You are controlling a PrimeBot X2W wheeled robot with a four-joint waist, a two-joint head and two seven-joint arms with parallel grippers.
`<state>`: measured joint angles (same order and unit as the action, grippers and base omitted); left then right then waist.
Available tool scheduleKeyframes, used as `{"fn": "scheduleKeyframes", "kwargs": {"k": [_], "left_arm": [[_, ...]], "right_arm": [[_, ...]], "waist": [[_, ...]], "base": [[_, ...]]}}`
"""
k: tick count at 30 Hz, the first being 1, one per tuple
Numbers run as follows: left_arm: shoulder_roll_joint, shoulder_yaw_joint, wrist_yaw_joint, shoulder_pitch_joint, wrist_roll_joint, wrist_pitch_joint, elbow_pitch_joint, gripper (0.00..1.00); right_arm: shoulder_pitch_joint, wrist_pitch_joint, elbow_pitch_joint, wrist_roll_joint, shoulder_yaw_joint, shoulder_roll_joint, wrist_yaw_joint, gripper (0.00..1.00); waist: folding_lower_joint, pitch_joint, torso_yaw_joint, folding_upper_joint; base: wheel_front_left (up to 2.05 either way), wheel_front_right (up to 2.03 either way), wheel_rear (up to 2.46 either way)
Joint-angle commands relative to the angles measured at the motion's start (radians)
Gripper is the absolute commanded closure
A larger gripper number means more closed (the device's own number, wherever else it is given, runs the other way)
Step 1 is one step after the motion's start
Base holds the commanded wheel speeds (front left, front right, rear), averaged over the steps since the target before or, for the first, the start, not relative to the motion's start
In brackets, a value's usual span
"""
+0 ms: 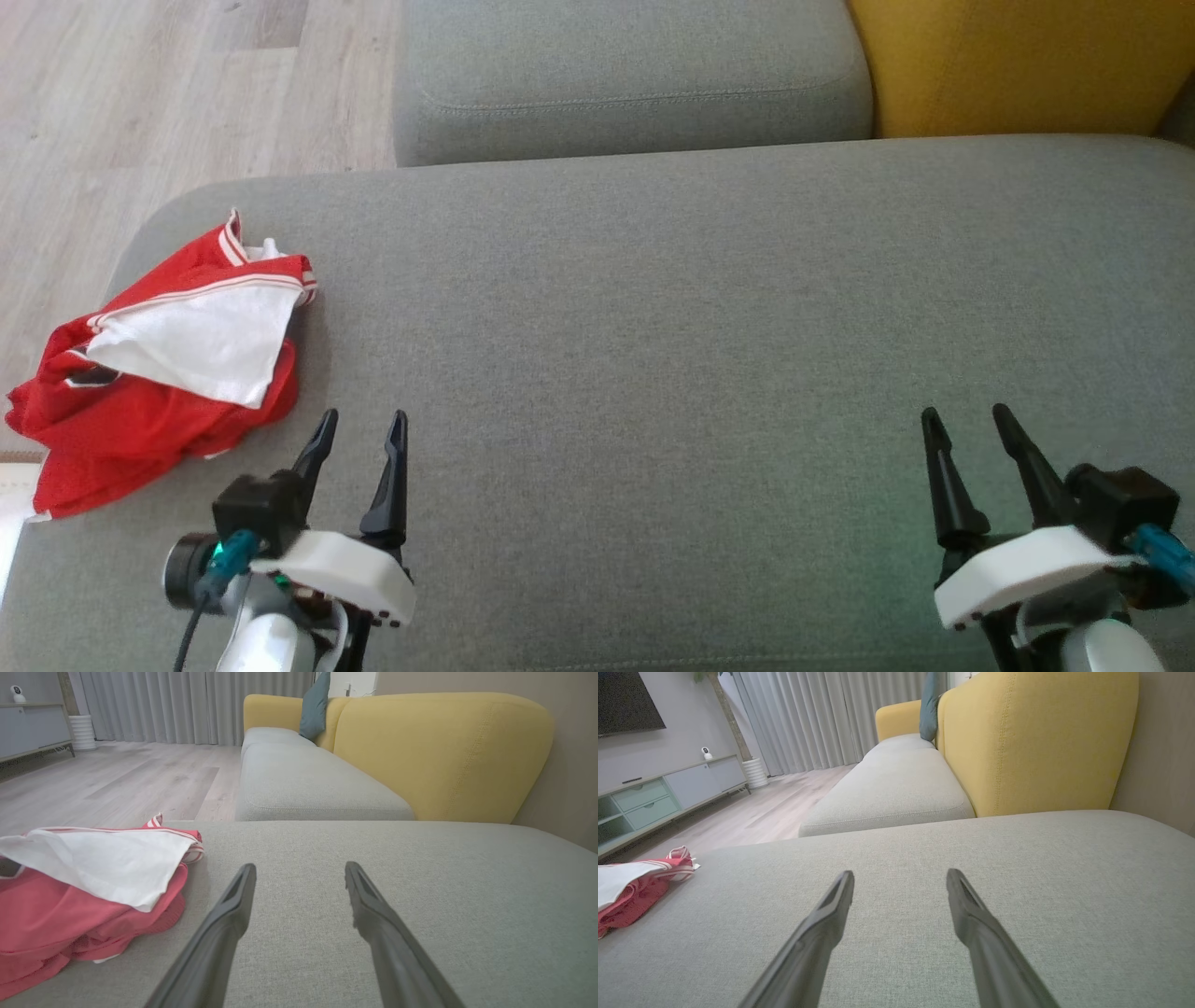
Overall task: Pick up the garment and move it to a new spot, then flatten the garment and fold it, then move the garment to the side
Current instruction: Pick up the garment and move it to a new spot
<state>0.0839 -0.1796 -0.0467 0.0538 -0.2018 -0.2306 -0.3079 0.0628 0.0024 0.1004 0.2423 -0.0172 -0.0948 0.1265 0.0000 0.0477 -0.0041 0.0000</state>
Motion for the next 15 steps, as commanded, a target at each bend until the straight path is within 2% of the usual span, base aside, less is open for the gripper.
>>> {"fn": "scheduleKeyframes", "kwargs": {"k": [1, 6, 15], "left_arm": [[0.019, 0.027, 0.007, 0.069, 0.036, -0.016, 0.027, 0.00], [0.019, 0.029, 0.017, 0.072, 0.086, -0.030, 0.021, 0.00], [0.015, 0.041, 0.024, 0.072, 0.075, -0.031, 0.008, 0.00]], "right_arm": [[-0.024, -0.015, -0.046, -0.035, -0.023, -0.002, 0.004, 0.00], [-0.018, -0.020, -0.052, -0.085, -0.022, 0.004, 0.004, 0.00], [-0.019, -0.024, -0.049, -0.074, -0.012, 0.015, 0.004, 0.00]], "waist": [[0.0000, 0.001, 0.000, 0.0000], [0.0000, 0.003, 0.000, 0.0000], [0.0000, 0.002, 0.002, 0.0000]], "base": [[0.00, 0.00, 0.00], [0.00, 0.00, 0.00], [0.00, 0.00, 0.00]]}}
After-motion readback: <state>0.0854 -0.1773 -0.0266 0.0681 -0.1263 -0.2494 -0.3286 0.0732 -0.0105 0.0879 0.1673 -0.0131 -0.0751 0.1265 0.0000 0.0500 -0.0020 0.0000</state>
